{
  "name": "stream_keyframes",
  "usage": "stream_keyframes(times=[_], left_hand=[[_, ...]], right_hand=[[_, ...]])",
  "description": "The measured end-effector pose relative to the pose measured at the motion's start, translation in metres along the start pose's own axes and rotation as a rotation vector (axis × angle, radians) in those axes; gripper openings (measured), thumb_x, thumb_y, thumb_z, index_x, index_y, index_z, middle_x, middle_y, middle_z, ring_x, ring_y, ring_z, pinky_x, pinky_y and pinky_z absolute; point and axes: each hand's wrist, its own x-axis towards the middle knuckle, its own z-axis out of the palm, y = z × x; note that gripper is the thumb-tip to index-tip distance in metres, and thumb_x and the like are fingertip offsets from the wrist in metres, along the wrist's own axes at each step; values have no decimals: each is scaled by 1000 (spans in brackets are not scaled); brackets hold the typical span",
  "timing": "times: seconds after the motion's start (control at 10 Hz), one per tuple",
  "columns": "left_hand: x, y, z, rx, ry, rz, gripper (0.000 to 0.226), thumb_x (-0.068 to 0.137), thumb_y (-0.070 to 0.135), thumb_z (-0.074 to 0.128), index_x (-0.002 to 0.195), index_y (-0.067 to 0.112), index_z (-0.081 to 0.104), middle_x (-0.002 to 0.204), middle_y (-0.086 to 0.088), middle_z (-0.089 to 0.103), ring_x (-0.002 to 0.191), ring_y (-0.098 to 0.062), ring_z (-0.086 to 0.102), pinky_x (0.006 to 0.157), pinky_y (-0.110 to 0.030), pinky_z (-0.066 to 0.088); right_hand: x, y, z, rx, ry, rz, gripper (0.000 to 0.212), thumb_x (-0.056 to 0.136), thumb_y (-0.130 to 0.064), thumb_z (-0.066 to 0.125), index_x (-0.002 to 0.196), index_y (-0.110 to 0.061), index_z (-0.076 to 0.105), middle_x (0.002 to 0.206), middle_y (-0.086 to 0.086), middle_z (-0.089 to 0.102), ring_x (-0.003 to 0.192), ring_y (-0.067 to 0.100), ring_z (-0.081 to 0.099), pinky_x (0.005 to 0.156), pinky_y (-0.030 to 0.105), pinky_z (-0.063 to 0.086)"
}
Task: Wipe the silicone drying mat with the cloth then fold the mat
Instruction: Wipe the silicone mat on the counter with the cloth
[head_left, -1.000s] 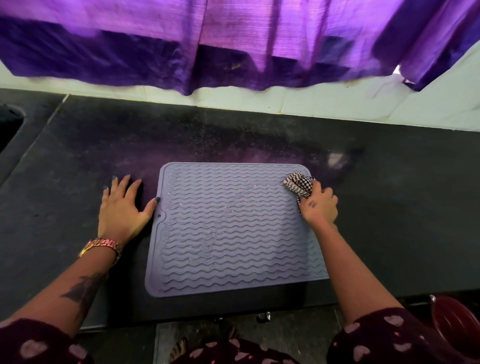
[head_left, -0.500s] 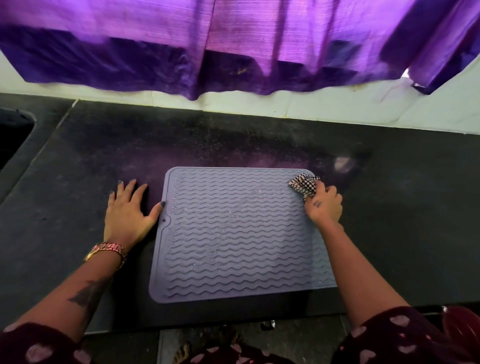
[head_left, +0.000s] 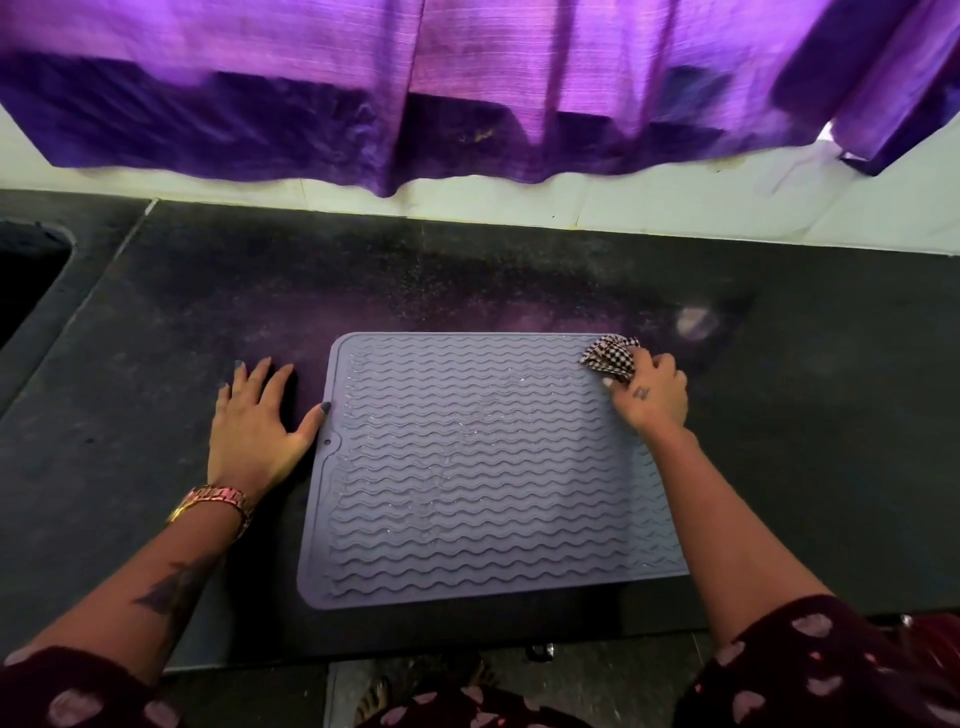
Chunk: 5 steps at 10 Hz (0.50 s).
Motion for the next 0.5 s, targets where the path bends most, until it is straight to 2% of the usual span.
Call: stream_keyframes(times=[0.1, 0.2, 0.3, 0.4, 0.5], left_hand=[[0, -1, 1, 5, 0, 3, 83, 77, 66, 32, 141, 14, 39, 153, -11, 29, 144, -31, 14, 118, -46, 10], [0, -1, 1, 9, 2, 2, 88, 75, 70, 26, 141, 14, 40, 152, -11, 30, 144, -31, 14, 118, -46, 10], [0, -1, 0, 12, 1, 3, 91, 73, 72, 23, 141, 15, 39, 152, -11, 30, 144, -31, 14, 118, -46, 10], [0, 0, 0, 9, 6, 1, 89, 74, 71, 25, 141, 15, 40, 152, -11, 30, 144, -31, 14, 118, -46, 10], [-1, 0, 0, -3, 14, 7, 86, 75, 68, 28, 140, 14, 41, 152, -11, 31, 144, -32, 15, 118, -46, 10]], right_hand=[[16, 10, -16, 94, -44, -30, 47, 86, -26, 61, 131, -19, 49, 127, 15, 52, 114, 35, 49, 95, 36, 40], [26, 16, -28, 209, 22, -58, 41, 85, -21, 62, 126, -19, 55, 121, 14, 60, 111, 33, 55, 91, 34, 43], [22, 2, -14, 73, -4, 5, 49, 90, -24, 56, 136, -21, 41, 131, 17, 44, 116, 39, 43, 97, 40, 38], [23, -12, -3, -40, -32, -11, 51, 91, -22, 52, 139, -21, 35, 137, 16, 34, 117, 38, 37, 100, 41, 35], [38, -5, -20, 33, -89, -76, 48, 87, -16, 56, 134, -22, 47, 132, 16, 47, 117, 36, 48, 98, 34, 39]])
